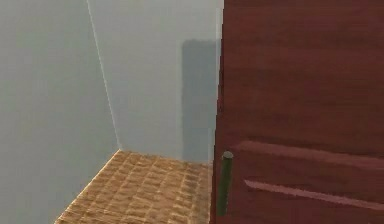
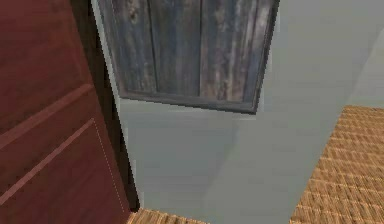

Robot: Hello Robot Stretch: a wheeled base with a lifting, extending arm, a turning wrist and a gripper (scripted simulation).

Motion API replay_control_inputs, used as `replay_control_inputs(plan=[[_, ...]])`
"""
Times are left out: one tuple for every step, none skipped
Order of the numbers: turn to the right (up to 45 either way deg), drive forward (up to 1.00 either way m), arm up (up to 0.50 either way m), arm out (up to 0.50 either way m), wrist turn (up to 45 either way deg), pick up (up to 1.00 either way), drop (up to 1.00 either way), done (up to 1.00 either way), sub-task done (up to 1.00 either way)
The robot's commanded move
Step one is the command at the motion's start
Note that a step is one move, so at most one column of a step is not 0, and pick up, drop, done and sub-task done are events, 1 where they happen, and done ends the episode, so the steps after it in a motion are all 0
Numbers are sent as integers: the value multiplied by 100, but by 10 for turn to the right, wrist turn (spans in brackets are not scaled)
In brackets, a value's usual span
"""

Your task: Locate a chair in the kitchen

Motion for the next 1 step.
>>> replay_control_inputs(plan=[[-150, 0, 0, 0, 0, 0, 0, 0, 0]])
